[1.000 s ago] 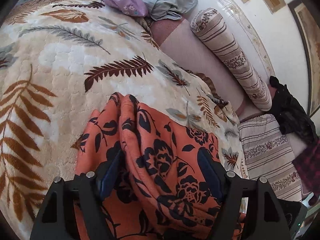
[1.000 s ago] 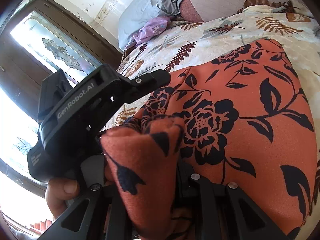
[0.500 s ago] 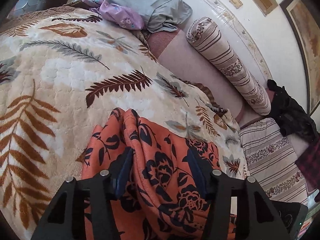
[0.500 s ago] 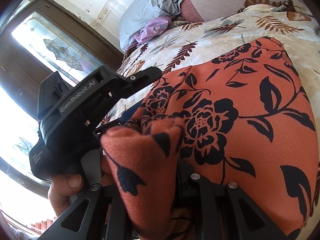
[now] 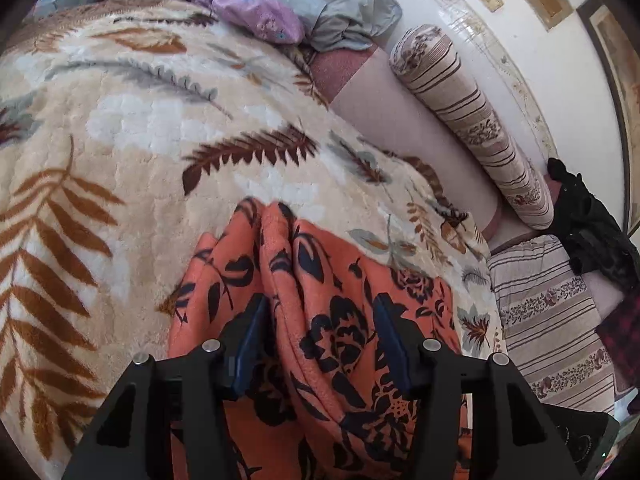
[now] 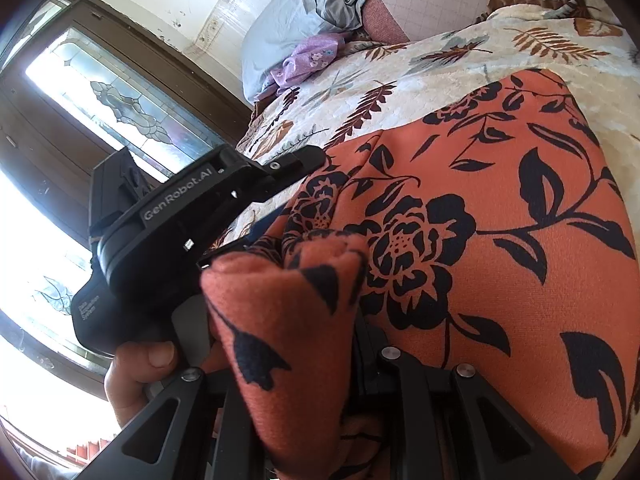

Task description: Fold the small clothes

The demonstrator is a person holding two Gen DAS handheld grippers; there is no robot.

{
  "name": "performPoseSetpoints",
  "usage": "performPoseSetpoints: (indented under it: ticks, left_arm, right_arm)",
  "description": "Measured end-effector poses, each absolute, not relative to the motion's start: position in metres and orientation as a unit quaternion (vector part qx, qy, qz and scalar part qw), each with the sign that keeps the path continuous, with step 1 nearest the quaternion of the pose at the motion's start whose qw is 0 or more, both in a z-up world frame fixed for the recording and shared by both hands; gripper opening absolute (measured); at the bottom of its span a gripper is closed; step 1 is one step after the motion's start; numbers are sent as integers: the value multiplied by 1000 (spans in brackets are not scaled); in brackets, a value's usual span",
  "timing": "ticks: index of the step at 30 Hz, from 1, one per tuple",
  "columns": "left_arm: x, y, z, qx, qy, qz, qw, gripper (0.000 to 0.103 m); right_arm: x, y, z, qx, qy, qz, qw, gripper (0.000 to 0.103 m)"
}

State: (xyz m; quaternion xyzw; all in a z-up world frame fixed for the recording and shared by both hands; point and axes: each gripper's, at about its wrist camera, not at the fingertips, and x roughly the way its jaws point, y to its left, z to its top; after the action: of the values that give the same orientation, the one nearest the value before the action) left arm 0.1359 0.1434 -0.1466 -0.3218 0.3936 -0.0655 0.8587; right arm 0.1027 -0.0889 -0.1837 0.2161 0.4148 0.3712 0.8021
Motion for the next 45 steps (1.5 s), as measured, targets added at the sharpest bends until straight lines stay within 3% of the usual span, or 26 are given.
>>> performPoseSetpoints:
  ticks: [14,20,21,26,28,29,31,32,33,34,42,44,45]
  left_arm:
    - [136,136,-148,-298,380,-51,874,56]
    - [114,165,-123,-337,303,-44,890,52]
    - [114,168,-121,-339,303,-48,889,47]
    - [116,161,-117,-350,336,-90,870,47]
    - [115,152,-107,-333,338,-106,874,53]
    - [118,147,-105,-330,346,-116,871,64]
    - [127,138,-109,-323,375,-134,859,66]
    - [132,135,-113,-313,392,-139,854,63]
    - [138,133,-118,-305,405,-141,850,30]
    - [145,133,-123,-293,424,-140,846,13]
    - [139,159,-86,-262,374,-171,873,15]
    - [151,170,-108,-258,407,-152,863,21]
    - [158,174,-126,-250,445,-140,848,22]
  right_arm:
    - [101,-91,-186,220,404,381,801,19]
    - [105,-93,-183,225,416,379,795,19]
    - [105,-93,-180,221,417,377,797,19]
    - [93,-85,-154,180,395,369,822,20]
    - [88,-87,-145,178,385,368,827,20]
    - [87,-88,-142,178,381,368,829,20]
    - [85,-88,-141,176,381,366,831,20]
    - [84,-87,-142,173,383,364,831,20]
    - [84,-85,-144,170,387,362,831,20]
    - [84,-84,-146,167,389,360,831,20]
    - [69,-63,-108,117,338,353,865,21]
    - [69,-53,-117,130,344,342,865,30]
    - [73,-45,-129,130,364,348,854,56]
